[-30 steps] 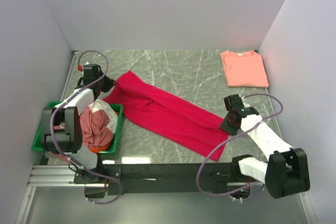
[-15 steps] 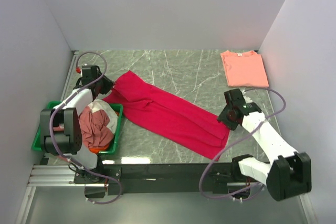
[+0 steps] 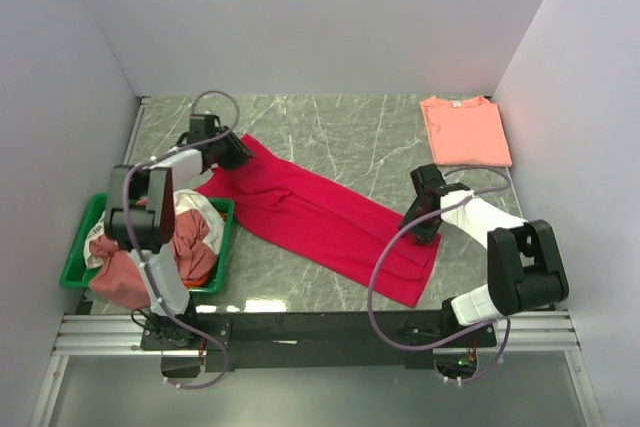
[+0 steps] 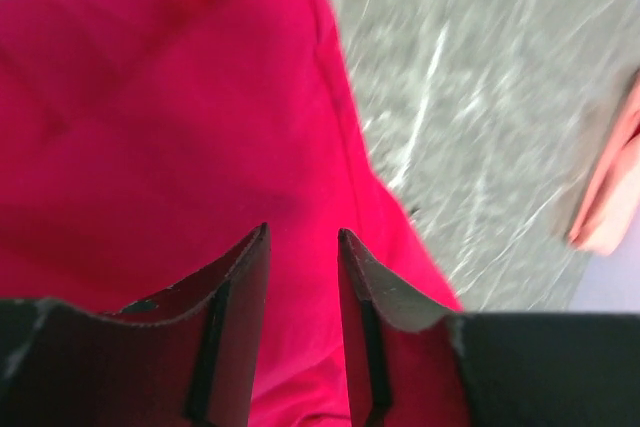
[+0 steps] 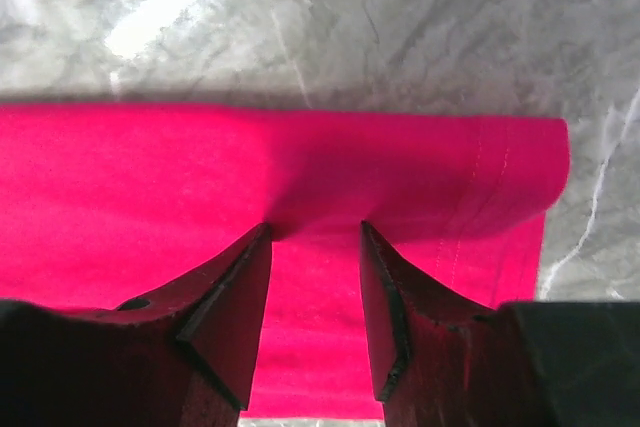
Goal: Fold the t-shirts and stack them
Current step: Fold the tshirt
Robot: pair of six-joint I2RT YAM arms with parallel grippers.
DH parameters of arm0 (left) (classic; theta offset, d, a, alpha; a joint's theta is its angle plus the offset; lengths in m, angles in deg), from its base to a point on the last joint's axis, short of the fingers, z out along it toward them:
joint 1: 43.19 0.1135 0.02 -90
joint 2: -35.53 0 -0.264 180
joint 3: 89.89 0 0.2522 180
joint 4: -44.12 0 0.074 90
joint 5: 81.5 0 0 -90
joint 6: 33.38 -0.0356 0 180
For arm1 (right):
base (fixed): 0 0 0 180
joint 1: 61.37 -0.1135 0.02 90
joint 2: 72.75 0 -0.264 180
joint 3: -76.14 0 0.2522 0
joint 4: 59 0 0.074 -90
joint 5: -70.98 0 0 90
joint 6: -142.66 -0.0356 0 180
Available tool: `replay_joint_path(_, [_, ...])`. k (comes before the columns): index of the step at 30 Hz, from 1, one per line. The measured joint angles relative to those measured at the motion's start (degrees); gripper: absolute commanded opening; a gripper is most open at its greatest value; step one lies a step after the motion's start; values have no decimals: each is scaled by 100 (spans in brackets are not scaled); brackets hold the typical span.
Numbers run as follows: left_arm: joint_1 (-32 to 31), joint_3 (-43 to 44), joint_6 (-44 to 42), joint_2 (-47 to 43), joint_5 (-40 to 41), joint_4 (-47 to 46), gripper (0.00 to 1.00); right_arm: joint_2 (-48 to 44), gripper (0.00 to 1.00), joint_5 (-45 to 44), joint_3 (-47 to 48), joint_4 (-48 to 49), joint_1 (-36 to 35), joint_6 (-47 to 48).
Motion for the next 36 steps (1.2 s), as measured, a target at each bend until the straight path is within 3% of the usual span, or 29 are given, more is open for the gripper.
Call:
replay_joint_path(10, [-247,894,-131,1185,-468,367,40,800,46,302,621,-240,420,66])
replay_joint_path(22, [-802,3102,-337,2608,-623,693,42,1438,46,516,1325,-551,1158,297])
replay_joint_path(28, [-894,3788,-334,2979,-708,787,48,1641,45,343,1646,-614,1377,468])
replay_joint_path(36, [-887,3853,-361,2771,-719,756,50,1694,46,315,2098,-597,1394,647])
